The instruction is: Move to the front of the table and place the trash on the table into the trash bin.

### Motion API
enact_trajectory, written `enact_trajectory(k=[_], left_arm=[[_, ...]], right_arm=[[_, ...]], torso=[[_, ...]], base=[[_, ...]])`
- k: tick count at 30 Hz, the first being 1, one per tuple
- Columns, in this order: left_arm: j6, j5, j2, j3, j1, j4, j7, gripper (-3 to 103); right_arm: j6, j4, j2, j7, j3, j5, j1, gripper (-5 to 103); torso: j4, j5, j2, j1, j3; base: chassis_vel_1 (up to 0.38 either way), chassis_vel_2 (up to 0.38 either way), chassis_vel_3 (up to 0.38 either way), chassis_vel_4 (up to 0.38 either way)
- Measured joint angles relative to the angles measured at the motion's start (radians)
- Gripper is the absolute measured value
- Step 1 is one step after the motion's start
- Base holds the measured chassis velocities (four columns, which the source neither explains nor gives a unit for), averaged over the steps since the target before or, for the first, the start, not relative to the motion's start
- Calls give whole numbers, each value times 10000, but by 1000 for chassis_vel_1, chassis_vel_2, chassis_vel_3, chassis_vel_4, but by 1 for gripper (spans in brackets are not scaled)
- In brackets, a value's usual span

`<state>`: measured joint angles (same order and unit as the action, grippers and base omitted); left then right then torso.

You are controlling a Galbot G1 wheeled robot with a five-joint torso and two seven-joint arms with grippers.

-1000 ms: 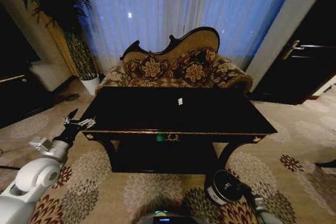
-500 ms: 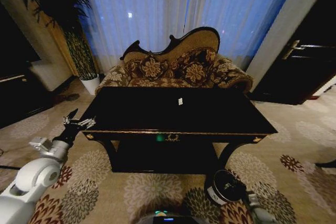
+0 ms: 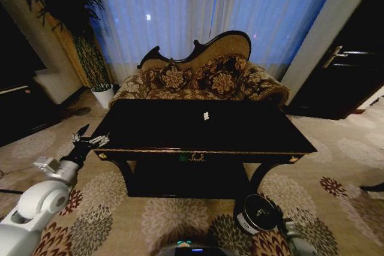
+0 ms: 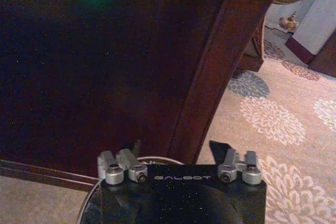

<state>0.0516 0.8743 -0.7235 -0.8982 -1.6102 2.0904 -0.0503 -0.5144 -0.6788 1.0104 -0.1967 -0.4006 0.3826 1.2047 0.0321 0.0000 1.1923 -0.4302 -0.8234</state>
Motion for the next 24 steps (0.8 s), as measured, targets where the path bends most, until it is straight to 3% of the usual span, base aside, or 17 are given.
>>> enact_trajectory(k=[6, 17, 21, 24], left_arm=[[0, 0, 0, 0, 0, 0, 0, 100], [0, 0, 0, 0, 0, 0, 0, 100], [0, 0, 0, 0, 0, 1, 0, 100], [0, 0, 0, 0, -1, 0, 0, 100]], right_arm=[[-298, -874, -183, -329, -548, 212, 1061, 96], [-1722, -2612, 247, -1496, -3030, 388, 3260, 100], [-2279, -3362, 839, -2215, -4335, 699, 4280, 100], [-2369, -3879, 1112, -2332, -4620, 836, 4803, 100]], torso=[[3, -2, 0, 0, 0], [2, -2, 0, 0, 2], [2, 1, 1, 1, 2], [5, 2, 1, 1, 1]], base=[[0, 0, 0, 0], [0, 0, 0, 0], [0, 0, 0, 0], [0, 0, 0, 0]])
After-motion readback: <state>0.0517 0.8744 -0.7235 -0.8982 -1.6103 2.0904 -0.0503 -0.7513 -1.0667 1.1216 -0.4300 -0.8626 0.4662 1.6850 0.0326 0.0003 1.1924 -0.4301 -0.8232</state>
